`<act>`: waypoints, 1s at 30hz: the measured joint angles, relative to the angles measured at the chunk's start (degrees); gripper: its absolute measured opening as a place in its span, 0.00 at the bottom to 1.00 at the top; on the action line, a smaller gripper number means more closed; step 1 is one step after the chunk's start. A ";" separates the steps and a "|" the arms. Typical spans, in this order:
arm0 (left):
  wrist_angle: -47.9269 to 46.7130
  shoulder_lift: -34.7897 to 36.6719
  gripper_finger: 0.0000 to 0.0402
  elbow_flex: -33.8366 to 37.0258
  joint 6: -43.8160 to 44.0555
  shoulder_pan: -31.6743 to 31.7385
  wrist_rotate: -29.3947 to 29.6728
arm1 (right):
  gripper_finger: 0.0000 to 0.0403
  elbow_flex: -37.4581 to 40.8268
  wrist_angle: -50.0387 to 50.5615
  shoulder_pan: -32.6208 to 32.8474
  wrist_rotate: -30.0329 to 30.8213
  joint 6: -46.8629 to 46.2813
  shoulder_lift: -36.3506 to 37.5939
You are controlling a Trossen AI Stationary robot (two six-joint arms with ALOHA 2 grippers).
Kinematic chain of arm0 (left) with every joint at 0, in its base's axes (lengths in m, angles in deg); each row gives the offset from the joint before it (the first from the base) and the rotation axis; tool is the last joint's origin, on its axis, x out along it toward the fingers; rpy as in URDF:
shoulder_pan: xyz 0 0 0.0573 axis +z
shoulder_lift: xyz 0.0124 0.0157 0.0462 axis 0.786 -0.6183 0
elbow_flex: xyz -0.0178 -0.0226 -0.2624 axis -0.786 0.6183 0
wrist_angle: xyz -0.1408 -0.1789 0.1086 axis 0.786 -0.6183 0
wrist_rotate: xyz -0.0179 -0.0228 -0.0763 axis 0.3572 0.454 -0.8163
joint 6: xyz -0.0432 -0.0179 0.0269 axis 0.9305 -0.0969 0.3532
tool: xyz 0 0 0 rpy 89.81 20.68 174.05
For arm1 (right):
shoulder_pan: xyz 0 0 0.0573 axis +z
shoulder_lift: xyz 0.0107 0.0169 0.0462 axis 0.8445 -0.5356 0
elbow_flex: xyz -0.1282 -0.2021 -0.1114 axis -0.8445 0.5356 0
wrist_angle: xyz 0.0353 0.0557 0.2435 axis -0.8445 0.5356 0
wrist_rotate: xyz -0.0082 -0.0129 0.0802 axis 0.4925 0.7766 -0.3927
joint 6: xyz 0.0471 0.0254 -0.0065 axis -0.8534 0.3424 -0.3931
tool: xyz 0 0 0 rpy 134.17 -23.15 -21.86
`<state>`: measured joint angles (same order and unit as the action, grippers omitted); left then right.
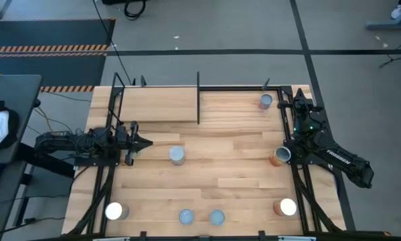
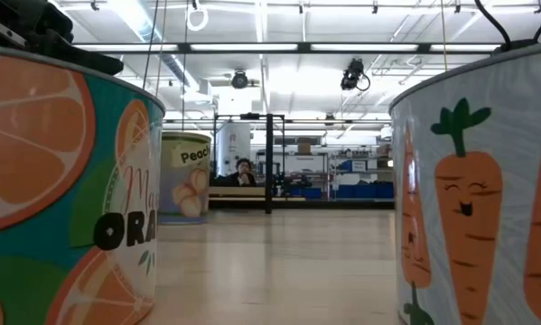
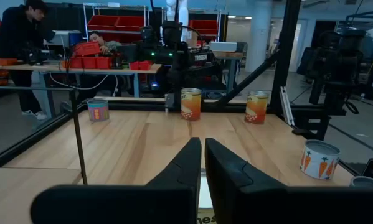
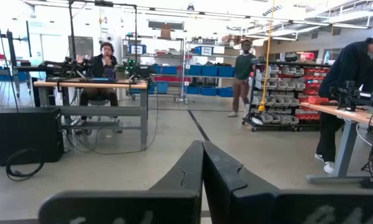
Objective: Pick and place cans onto a shelf
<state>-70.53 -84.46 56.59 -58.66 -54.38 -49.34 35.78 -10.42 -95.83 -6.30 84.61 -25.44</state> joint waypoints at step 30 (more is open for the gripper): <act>19.02 -0.43 0.07 0.02 42.45 -0.23 14.49 | 0.04 0.01 0.00 0.00 0.06 -0.02 0.02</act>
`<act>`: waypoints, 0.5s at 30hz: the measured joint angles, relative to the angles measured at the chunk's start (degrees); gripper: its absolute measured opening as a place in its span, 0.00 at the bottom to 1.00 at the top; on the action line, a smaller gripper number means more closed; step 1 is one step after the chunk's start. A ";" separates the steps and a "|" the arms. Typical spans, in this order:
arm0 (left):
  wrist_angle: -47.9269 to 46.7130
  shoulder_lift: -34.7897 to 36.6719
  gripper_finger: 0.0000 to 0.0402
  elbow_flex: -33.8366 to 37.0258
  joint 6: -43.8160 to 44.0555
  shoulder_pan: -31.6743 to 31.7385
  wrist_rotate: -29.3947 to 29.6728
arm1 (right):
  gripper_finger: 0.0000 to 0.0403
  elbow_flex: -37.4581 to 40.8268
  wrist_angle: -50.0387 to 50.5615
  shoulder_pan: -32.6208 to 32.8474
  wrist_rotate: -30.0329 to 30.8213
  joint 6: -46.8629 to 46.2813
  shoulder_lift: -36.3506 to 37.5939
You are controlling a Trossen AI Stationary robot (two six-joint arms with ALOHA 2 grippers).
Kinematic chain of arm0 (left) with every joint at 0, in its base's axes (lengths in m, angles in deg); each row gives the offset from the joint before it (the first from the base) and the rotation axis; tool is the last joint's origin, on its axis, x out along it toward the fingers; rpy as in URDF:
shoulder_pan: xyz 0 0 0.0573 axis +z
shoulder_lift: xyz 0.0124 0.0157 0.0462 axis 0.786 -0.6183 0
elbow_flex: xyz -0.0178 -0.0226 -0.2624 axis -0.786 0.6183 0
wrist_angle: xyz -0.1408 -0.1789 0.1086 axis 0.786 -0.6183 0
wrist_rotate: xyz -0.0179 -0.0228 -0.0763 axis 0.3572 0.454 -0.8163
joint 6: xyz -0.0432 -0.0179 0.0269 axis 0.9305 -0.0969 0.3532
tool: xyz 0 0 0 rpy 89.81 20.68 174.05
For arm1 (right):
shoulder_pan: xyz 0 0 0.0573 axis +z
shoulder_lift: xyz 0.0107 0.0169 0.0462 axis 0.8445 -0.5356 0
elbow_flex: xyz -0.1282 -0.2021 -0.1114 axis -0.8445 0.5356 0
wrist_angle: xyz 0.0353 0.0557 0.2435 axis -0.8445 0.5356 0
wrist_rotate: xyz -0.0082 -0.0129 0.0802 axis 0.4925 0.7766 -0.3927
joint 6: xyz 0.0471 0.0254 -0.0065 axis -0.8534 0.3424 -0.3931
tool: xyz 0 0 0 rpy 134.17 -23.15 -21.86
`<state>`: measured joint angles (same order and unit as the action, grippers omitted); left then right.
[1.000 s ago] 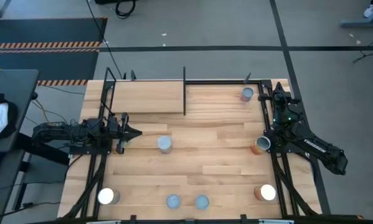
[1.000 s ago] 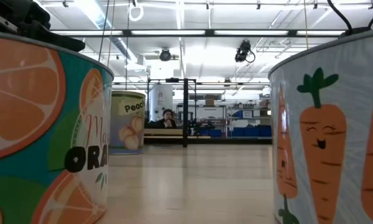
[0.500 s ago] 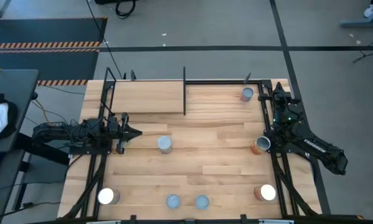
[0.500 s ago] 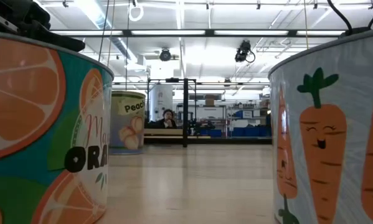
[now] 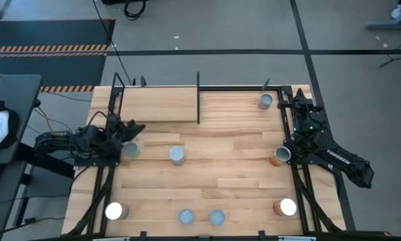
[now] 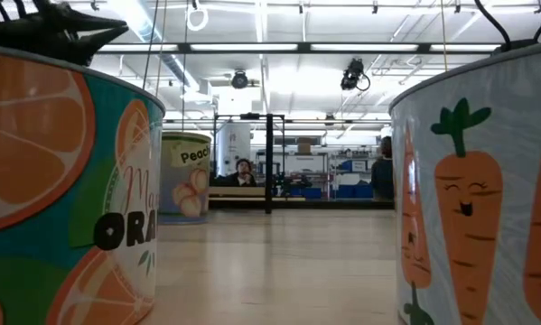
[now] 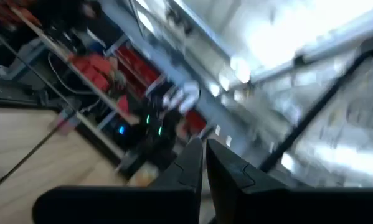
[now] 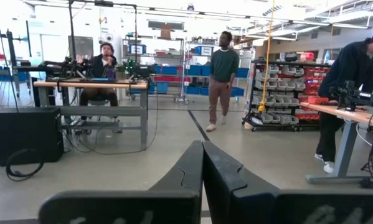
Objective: Pick and place cans onto a shelf
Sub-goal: Put the top can of peaches on the shelf
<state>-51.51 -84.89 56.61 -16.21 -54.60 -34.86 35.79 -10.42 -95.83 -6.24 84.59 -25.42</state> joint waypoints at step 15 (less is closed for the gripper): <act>-10.22 -11.11 0.01 -12.80 -13.63 -1.24 0.74 | 0.04 0.01 -0.48 0.00 0.26 0.00 0.00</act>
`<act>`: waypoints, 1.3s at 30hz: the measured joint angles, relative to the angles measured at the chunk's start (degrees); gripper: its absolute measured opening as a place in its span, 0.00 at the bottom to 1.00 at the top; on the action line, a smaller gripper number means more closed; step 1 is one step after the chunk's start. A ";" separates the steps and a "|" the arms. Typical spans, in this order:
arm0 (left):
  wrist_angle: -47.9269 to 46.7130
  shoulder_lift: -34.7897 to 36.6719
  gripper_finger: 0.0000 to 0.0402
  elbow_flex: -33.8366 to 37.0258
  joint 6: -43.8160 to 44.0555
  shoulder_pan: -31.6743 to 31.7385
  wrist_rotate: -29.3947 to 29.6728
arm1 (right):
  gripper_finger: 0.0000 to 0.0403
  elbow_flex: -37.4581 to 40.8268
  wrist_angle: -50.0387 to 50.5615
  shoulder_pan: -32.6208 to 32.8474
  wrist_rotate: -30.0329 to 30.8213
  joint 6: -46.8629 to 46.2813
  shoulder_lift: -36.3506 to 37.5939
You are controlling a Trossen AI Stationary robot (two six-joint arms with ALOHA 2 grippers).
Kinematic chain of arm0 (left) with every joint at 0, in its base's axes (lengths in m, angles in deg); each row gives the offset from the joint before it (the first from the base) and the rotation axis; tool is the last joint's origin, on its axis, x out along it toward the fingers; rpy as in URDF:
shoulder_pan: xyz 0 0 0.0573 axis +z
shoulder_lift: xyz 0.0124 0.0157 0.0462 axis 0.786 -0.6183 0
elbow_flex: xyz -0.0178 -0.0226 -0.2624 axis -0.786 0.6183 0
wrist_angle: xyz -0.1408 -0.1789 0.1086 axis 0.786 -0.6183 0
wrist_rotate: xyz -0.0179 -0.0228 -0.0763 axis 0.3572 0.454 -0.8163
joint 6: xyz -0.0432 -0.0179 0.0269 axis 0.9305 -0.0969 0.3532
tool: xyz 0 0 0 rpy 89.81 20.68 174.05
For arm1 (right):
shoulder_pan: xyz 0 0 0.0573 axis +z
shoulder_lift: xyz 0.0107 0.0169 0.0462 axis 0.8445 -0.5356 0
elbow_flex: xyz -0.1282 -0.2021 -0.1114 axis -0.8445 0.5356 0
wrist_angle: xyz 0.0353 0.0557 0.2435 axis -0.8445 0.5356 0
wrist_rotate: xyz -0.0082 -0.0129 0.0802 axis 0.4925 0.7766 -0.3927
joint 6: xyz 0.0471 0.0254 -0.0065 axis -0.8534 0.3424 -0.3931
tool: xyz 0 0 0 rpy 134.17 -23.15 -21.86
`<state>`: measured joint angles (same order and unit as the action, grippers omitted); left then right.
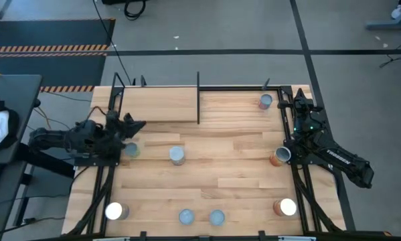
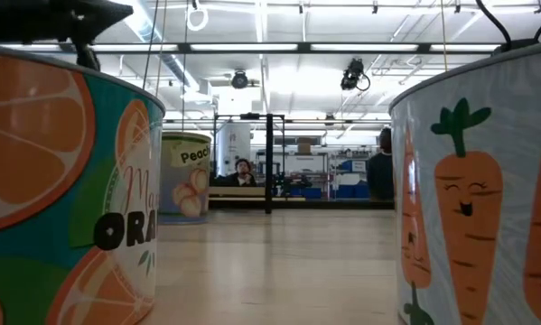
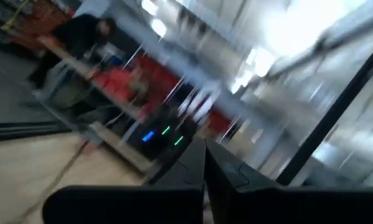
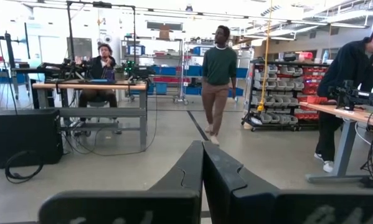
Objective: Pick and place cans onto a shelf
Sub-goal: Put the top can of peaches on the shelf
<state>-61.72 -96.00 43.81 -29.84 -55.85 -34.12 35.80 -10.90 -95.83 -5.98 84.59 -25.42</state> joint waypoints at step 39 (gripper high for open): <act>-69.74 -80.07 0.98 -59.59 -23.90 -3.04 -13.55 | 0.04 -0.01 -0.40 0.00 0.11 0.02 0.00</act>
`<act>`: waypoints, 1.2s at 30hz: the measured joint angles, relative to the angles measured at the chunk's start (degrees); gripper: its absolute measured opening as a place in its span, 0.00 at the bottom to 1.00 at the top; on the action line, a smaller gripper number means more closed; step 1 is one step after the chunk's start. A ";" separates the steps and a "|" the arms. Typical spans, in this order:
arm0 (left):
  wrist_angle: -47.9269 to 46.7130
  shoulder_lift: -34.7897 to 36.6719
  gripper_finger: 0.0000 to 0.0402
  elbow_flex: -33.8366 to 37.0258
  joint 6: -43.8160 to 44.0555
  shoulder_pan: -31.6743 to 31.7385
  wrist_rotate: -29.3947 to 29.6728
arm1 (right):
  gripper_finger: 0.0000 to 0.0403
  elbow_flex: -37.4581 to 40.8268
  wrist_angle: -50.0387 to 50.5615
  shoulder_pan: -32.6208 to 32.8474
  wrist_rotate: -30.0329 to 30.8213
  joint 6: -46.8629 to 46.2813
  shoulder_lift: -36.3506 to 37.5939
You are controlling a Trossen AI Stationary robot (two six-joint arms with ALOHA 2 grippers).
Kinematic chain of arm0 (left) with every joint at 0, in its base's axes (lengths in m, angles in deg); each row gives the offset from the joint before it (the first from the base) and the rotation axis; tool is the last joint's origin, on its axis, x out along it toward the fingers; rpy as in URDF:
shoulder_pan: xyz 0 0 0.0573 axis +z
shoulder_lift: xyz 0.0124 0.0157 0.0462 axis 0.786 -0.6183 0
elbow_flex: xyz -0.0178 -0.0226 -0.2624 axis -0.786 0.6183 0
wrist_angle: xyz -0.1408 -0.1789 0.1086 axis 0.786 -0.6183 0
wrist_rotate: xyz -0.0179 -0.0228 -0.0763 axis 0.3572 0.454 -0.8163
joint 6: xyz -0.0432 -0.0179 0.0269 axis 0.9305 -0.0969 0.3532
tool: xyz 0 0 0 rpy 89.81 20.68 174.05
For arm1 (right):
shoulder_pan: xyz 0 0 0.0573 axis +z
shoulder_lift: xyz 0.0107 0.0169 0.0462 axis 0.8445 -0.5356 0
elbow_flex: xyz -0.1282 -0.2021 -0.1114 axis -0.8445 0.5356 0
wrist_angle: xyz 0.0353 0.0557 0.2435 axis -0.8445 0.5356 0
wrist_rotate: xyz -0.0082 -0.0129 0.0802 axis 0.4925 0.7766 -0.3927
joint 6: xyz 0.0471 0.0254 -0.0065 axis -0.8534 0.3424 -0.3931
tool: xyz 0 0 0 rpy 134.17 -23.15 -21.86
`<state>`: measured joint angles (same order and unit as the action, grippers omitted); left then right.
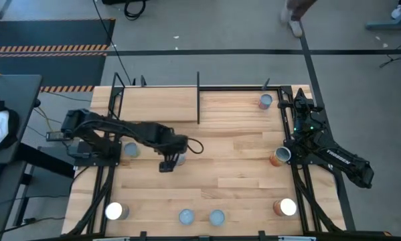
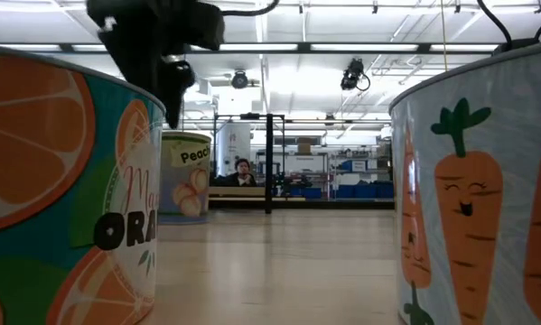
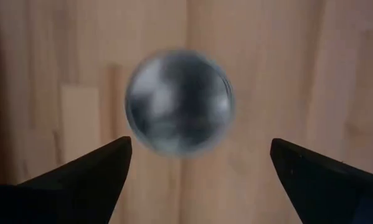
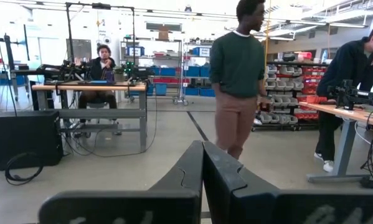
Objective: Pick and place cans onto a shelf
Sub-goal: Put the top can of peaches on the shelf
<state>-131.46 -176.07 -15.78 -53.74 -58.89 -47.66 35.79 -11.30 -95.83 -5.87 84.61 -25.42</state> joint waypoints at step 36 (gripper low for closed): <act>-17.27 -8.72 0.76 -18.14 -13.61 7.19 4.64 | 0.04 -0.01 -0.02 0.00 -0.02 0.00 0.00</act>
<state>-148.73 -184.79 -33.92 -67.36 -51.69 -43.03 35.78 -11.32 -95.83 -5.89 84.61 -25.42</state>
